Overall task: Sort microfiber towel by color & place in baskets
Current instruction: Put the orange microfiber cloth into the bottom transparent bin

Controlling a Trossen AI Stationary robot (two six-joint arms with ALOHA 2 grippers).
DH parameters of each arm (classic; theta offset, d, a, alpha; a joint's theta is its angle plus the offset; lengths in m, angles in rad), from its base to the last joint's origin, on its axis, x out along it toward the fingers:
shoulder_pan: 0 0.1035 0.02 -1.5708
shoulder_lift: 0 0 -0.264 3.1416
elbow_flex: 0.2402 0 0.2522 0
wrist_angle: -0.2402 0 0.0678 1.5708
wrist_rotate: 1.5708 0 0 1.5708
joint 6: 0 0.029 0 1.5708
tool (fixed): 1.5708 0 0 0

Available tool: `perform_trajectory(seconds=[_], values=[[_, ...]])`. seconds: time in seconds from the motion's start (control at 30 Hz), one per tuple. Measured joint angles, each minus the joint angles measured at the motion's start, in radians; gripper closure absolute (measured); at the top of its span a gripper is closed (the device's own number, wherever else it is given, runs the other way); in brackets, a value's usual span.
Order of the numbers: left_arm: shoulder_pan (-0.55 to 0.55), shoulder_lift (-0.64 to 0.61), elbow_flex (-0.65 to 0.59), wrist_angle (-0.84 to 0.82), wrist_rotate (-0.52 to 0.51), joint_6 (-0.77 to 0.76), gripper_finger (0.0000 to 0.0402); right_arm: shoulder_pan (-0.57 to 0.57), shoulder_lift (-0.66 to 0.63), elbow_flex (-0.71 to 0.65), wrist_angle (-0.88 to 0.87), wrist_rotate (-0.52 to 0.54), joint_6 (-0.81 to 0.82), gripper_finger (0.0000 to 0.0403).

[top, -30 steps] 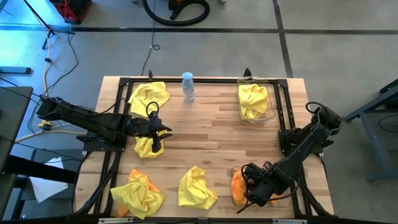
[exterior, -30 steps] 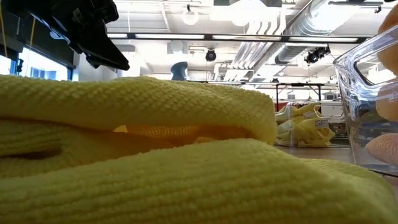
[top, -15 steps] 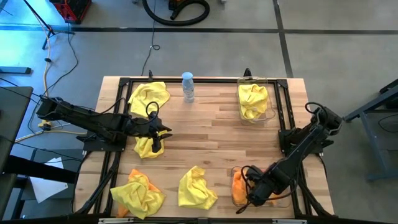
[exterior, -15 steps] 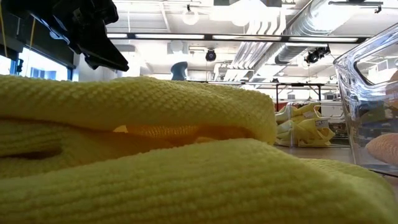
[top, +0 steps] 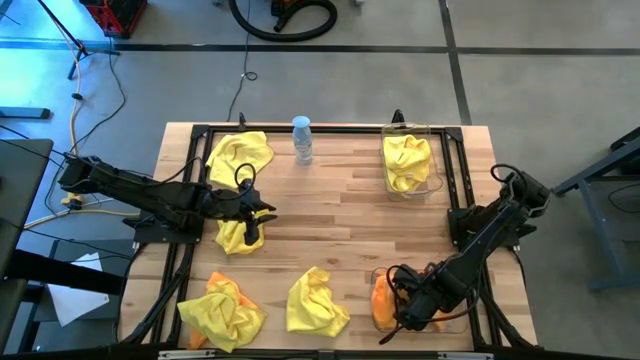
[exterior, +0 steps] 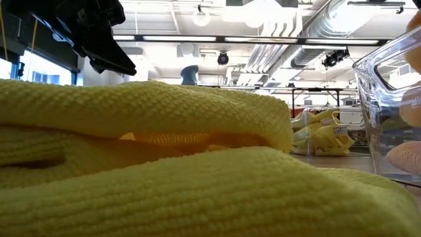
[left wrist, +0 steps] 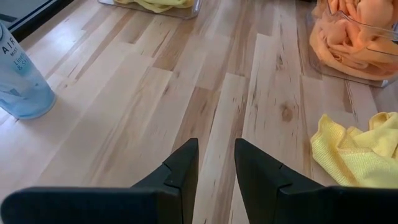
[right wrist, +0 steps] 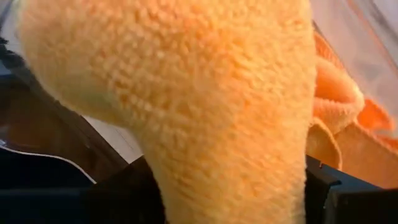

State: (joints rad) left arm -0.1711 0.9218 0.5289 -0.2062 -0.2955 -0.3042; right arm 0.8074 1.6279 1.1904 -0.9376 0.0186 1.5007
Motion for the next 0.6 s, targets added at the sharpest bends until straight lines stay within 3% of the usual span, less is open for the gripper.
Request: perform_trajectory(seconds=[0.1,0.33,0.6], values=[[0.000,0.000,0.000,0.000,0.000,0.000,0.0312,0.000,0.000,0.000,-0.008,0.041,-0.014,0.0171],[0.000,0.000,0.000,0.000,0.000,-0.006,0.0312,-0.001,0.000,0.000,-0.009,0.022,-0.015,0.0168],[0.000,0.001,0.000,-0.001,0.000,-0.009,0.0312,-0.001,-0.001,0.000,-0.041,-0.022,-0.010,0.0100]])
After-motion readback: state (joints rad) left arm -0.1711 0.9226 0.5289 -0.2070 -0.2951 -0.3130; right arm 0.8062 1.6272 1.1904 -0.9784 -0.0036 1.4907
